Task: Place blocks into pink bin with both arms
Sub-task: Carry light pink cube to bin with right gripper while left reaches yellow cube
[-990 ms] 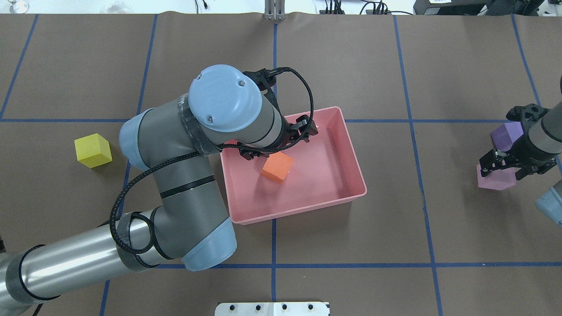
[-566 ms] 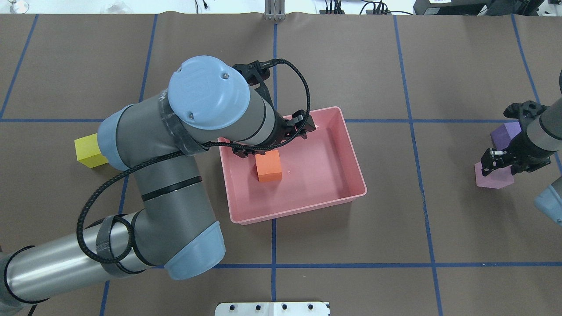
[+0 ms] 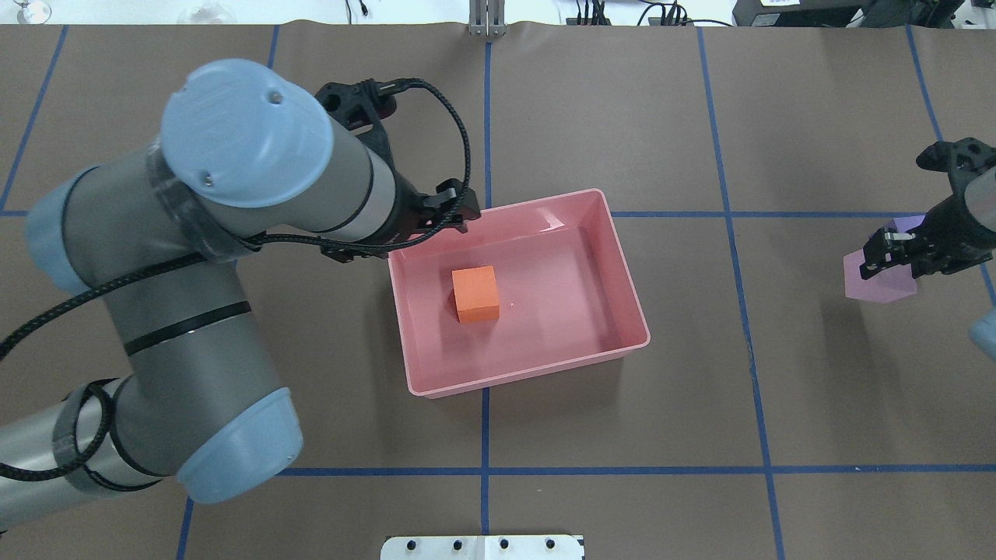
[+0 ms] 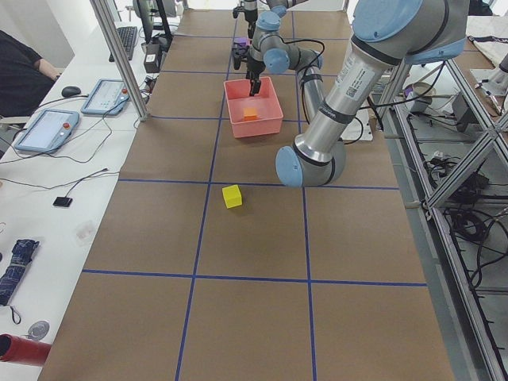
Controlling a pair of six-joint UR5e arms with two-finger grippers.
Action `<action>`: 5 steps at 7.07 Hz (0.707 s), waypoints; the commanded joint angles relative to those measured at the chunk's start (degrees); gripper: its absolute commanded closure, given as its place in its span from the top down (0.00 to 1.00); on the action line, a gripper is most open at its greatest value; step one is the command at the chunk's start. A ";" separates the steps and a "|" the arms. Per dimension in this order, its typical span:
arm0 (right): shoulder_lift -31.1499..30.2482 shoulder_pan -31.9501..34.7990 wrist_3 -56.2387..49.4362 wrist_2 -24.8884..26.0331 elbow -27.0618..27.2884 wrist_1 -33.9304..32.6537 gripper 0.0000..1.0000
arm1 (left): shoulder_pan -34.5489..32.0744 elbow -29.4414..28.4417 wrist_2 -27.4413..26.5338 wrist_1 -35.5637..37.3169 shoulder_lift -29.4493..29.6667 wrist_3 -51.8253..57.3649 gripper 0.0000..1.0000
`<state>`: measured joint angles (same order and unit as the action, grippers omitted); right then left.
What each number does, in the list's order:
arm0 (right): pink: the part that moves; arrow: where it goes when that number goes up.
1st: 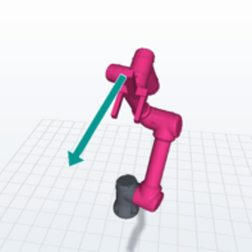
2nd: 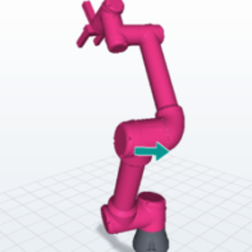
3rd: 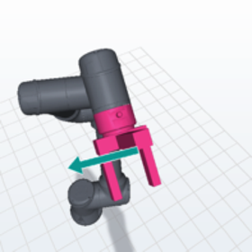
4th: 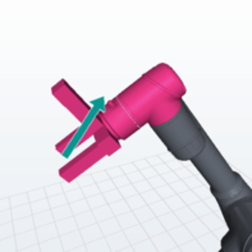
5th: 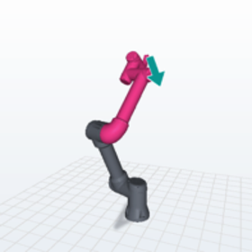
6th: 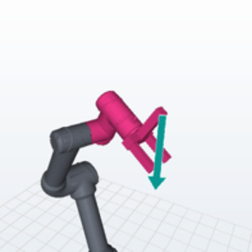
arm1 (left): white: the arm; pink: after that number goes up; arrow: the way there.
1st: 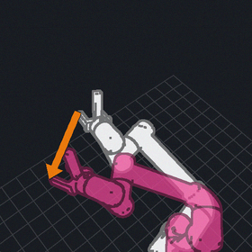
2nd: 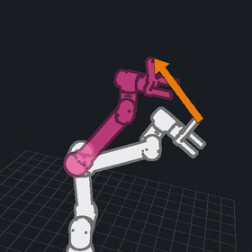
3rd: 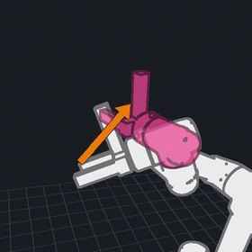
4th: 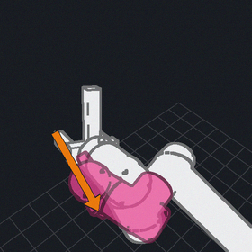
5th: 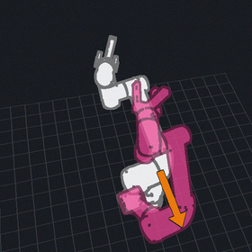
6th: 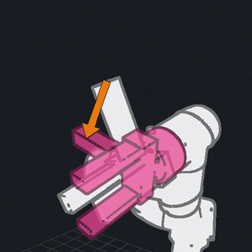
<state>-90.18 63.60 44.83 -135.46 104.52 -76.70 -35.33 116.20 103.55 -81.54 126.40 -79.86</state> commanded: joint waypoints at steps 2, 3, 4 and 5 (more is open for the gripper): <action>8.40 3.73 0.61 -6.30 1.04 -2.21 0.00 | -7.89 3.68 1.30 0.51 -16.31 18.02 0.99; 13.66 3.73 0.61 -6.22 1.21 -5.88 0.00 | -10.00 3.68 2.44 -0.19 -20.36 22.16 0.99; 19.55 2.42 3.13 -5.78 0.95 -8.01 0.00 | -10.37 3.42 2.36 -2.20 -22.92 22.55 1.00; 24.13 -1.59 10.99 -2.73 0.86 -8.20 0.00 | -10.46 2.89 2.36 -3.96 -23.99 21.94 1.00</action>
<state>-72.45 65.56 48.81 -140.72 105.51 -83.51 -45.22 119.57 105.76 -83.40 104.79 -58.34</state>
